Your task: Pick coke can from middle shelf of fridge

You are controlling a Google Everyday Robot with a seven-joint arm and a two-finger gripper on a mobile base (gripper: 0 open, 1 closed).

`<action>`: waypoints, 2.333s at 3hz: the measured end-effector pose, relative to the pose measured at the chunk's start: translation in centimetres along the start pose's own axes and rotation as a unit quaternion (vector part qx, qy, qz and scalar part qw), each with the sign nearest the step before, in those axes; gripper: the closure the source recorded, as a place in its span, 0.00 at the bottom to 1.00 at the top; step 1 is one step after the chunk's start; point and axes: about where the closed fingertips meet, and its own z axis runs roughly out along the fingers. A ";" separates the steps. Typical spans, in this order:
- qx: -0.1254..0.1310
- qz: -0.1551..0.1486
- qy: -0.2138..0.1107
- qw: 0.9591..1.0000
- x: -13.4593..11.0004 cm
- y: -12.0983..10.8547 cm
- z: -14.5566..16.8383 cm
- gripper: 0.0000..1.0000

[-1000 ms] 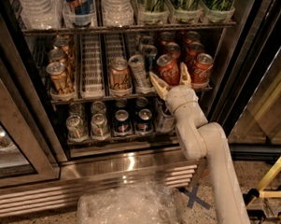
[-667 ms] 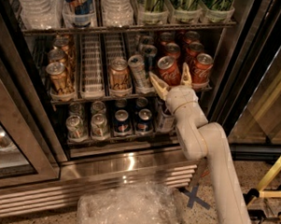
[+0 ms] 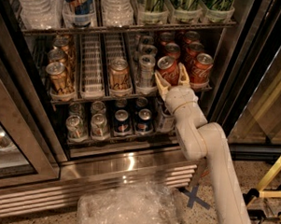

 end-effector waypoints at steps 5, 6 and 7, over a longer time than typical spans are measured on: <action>0.021 0.010 -0.020 1.000 -2.8 -1.0 -1.6 1.00; 0.013 0.016 -0.041 0.999 -4.6 -0.8 -2.6 1.00; 0.008 0.020 -0.054 0.998 -5.8 -0.6 -3.2 1.00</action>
Offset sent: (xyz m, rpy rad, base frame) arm 0.0000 0.0000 0.0000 0.0000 0.0000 0.0000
